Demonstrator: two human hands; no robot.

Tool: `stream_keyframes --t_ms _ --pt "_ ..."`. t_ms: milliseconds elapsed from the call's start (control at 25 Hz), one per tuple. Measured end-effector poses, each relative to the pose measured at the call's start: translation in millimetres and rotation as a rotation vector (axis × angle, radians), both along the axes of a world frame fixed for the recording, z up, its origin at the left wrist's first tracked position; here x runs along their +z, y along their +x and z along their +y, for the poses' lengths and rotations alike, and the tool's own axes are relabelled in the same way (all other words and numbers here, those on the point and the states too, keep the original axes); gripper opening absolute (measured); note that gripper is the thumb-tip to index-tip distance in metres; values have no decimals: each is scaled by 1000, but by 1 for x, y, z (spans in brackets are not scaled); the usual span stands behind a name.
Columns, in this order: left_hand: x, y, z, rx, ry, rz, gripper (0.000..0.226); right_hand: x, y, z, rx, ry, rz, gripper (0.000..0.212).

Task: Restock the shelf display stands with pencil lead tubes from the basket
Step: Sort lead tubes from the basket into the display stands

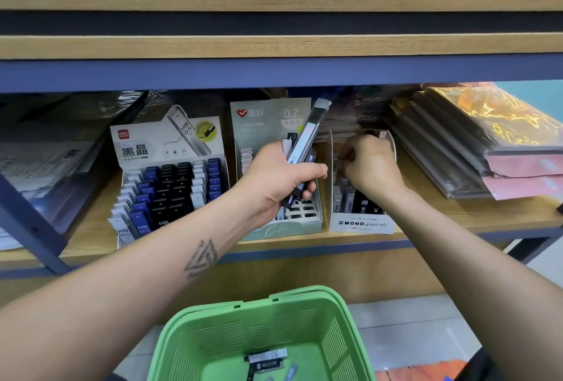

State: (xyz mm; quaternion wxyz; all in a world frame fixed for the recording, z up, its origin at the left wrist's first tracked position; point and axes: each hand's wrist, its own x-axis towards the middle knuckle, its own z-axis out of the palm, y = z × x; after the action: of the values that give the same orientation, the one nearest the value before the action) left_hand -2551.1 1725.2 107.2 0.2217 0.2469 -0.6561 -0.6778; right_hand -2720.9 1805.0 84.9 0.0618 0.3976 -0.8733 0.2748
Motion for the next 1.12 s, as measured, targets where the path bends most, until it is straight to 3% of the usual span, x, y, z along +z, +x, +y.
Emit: stream_keyframes --t_ms 80,240,320,520,600,760,920,1120 --pt "-2 -1 0 -23 49 30 27 5 7 0 48 -90 -96 20" --pt "-3 -5 2 -23 137 78 10 18 23 7 397 -431 -901 18" --pt "-2 -7 3 -7 177 94 8 19 24 14 561 -449 -1095 22" --pt "-1 -4 4 -27 104 14 10 24 24 20 646 -548 -1131 31" --pt "-3 -3 7 -60 84 -51 14 28 24 17 650 -641 -1152 21" --pt "-5 -2 8 -89 71 -140 17 28 22 9 499 -720 -1130 5" --pt "0 1 5 -121 129 -159 12 29 7 14 349 -857 -1059 19" --pt "27 18 -22 -93 180 -126 9 31 -16 26 288 -1051 -1139 15"
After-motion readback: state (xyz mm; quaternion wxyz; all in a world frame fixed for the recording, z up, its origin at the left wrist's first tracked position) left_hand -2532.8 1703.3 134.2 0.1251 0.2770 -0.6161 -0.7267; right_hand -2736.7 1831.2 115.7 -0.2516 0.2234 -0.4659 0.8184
